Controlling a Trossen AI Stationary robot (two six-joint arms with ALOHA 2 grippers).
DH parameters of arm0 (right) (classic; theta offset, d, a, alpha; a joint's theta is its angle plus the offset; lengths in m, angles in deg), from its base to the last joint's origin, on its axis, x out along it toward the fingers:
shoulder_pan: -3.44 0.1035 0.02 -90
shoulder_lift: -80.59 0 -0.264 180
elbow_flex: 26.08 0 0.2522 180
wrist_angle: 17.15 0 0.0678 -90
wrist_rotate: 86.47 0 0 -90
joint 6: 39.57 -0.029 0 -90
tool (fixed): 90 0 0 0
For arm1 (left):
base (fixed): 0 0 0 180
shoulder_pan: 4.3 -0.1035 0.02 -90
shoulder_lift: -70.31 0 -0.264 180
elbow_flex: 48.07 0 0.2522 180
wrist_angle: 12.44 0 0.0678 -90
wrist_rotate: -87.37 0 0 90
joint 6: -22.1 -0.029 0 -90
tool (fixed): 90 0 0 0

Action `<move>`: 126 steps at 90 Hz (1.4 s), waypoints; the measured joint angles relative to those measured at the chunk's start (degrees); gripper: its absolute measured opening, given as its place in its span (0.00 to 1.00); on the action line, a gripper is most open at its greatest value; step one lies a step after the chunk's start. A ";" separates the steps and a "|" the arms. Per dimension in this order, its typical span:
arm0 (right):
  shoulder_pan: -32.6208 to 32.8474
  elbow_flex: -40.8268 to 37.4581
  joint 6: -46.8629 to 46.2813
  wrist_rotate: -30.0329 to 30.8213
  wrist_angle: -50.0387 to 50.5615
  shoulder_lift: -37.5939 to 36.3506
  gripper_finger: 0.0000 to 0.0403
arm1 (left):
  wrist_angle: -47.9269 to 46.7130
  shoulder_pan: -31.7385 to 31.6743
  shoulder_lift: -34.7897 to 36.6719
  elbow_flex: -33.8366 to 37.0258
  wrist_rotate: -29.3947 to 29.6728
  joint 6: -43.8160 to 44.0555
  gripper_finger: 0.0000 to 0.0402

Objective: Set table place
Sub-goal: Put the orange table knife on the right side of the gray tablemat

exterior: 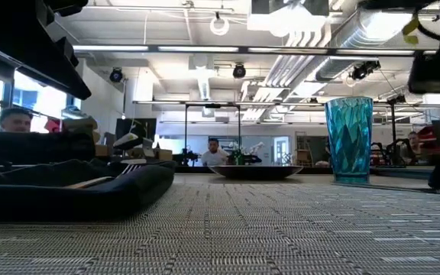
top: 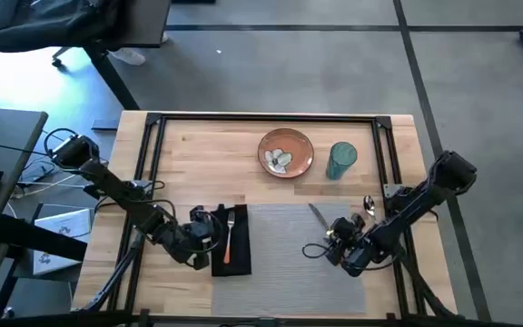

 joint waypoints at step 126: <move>0.11 -0.18 -2.86 2.65 1.73 6.64 0.03 | 0.04 -0.36 0.01 0.02 -0.15 -0.07 0.32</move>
